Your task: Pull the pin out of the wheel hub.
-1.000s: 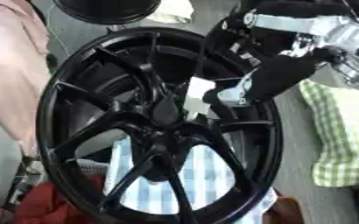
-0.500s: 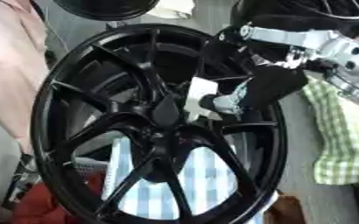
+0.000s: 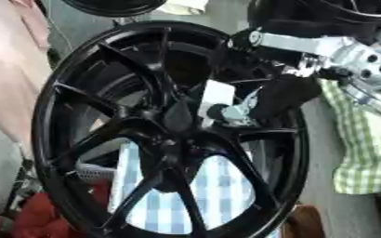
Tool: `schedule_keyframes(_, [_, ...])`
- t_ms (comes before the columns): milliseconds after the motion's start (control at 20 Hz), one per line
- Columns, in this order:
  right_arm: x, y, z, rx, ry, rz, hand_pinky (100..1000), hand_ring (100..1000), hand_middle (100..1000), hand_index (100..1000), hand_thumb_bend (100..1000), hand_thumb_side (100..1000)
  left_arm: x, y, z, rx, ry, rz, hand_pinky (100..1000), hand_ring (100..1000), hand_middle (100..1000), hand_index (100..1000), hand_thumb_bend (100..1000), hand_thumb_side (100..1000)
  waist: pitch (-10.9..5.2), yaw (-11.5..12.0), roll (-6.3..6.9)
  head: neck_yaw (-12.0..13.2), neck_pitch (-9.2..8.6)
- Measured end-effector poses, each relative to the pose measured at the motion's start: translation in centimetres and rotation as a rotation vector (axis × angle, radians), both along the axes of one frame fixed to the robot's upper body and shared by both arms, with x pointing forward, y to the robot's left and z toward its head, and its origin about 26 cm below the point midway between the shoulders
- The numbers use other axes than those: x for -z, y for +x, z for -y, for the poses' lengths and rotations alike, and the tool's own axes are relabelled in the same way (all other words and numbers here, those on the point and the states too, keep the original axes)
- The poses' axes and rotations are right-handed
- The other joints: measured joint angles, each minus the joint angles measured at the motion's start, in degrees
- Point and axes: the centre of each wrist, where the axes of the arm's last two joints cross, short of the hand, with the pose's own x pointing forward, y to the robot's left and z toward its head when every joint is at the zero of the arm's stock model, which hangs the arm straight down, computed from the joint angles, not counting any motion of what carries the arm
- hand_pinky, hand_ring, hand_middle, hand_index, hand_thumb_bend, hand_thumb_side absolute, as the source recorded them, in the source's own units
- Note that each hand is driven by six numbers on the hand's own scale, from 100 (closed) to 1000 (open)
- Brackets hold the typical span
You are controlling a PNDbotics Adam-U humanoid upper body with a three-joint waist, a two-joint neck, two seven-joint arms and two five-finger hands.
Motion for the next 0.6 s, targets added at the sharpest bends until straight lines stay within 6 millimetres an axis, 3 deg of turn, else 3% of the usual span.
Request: schedule_keyframes(600, [0.57, 0.59, 0.13, 0.047, -0.021, 0.002, 843, 876, 770, 832, 435, 268, 0.14, 0.03, 0.08, 0.003, -0.007, -0.001, 767, 707, 613, 766, 191, 652, 0.63, 0.55, -0.22, -0.13, -0.72])
